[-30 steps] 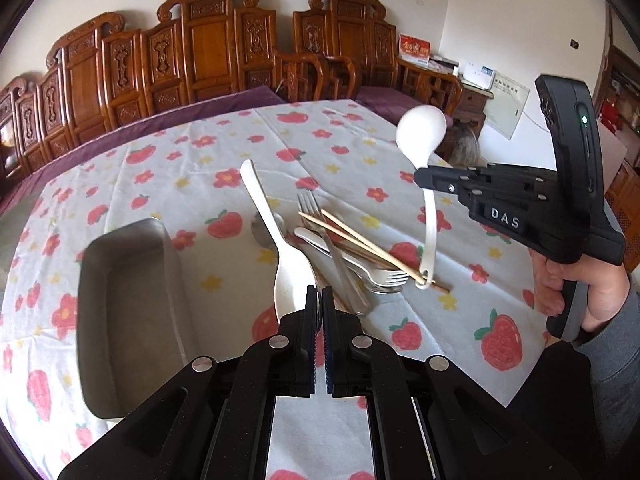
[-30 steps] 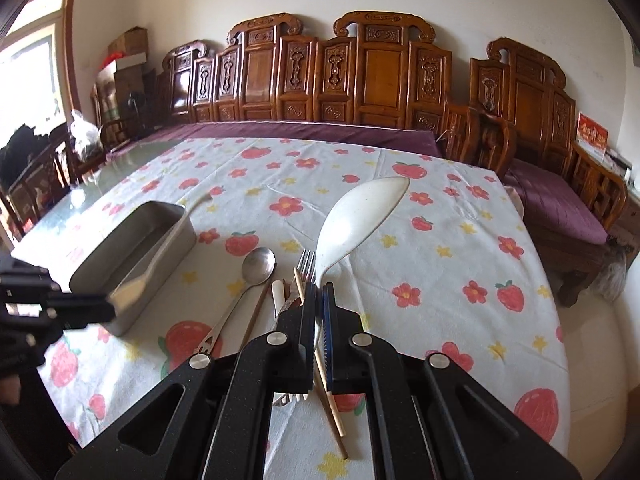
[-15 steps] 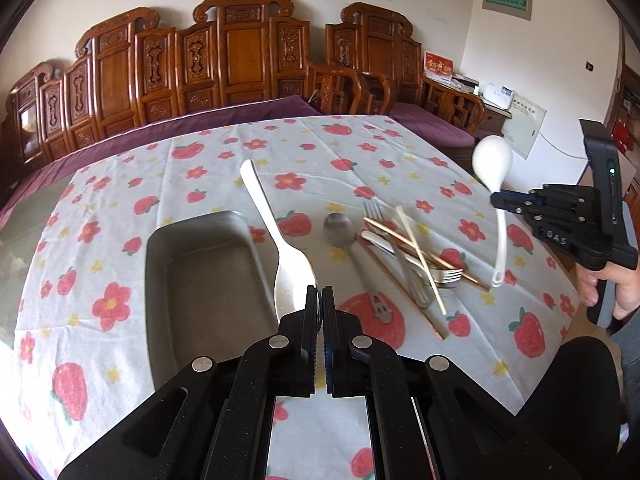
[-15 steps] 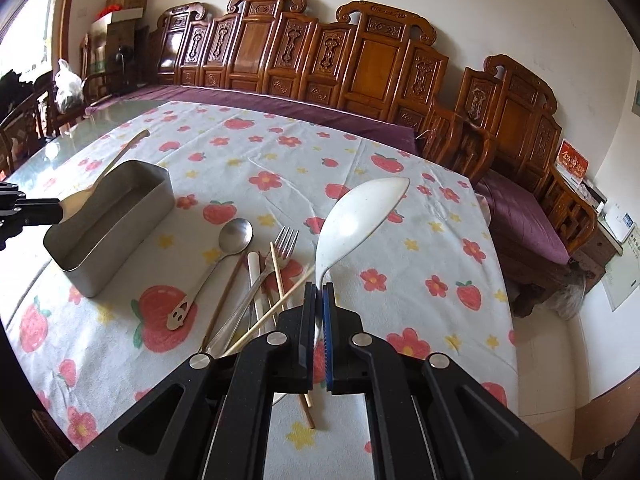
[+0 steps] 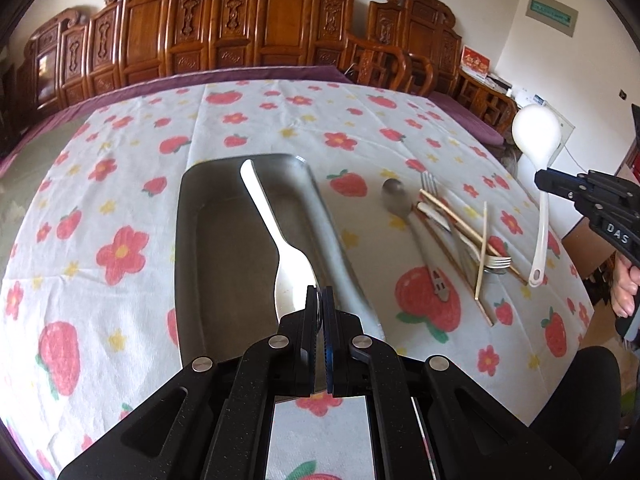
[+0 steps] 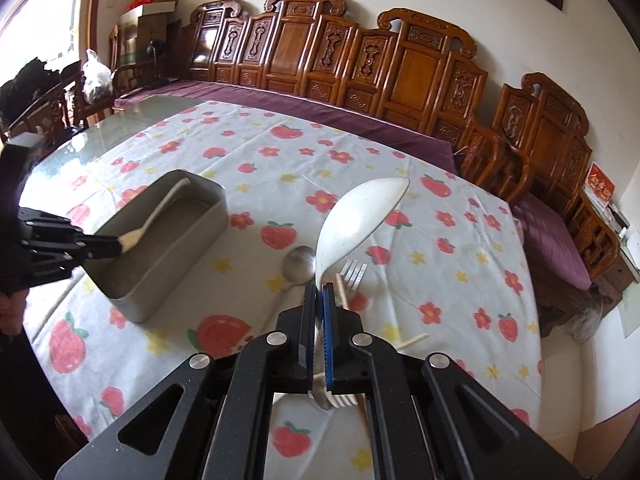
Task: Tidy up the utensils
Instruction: 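Carry the white spoon into the metal tray and open the left tool, then lower the white ladle into the metal tray and open the right tool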
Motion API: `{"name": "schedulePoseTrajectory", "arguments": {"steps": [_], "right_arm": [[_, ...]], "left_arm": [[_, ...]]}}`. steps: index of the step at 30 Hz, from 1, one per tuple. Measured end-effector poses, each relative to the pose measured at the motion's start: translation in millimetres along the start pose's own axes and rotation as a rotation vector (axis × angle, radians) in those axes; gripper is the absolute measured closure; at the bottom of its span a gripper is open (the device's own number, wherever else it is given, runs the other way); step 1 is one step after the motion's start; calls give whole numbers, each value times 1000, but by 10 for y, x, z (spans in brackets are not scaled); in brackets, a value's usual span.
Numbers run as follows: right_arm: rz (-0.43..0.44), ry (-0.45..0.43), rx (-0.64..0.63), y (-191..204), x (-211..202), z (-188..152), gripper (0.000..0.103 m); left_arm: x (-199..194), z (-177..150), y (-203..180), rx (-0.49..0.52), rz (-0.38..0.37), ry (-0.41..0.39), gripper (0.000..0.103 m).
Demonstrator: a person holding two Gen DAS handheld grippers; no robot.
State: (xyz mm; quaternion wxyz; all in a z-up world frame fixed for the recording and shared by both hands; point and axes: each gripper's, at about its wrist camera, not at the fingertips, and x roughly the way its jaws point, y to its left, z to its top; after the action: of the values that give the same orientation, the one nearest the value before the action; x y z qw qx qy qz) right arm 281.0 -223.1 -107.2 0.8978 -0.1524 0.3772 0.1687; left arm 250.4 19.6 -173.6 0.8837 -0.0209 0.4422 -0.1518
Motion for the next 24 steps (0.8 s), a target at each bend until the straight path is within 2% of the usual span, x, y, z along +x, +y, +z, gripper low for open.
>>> {"name": "schedulePoseTrajectory", "arguments": {"steps": [12,16,18,24], "right_arm": [[71,28,-47,568,217,277,99],[91,29,-49,675,250,364,99],[105,32,-45,722,278,411,99],[157,35,-37,905,396,530,99]], "left_arm": [[232,-5,226,-34,22,64,101],[192,33,253,-37,13,53,101],[140,55,281,-46,7,43,98],[-142,120,395,-48,42,-20,95]]}}
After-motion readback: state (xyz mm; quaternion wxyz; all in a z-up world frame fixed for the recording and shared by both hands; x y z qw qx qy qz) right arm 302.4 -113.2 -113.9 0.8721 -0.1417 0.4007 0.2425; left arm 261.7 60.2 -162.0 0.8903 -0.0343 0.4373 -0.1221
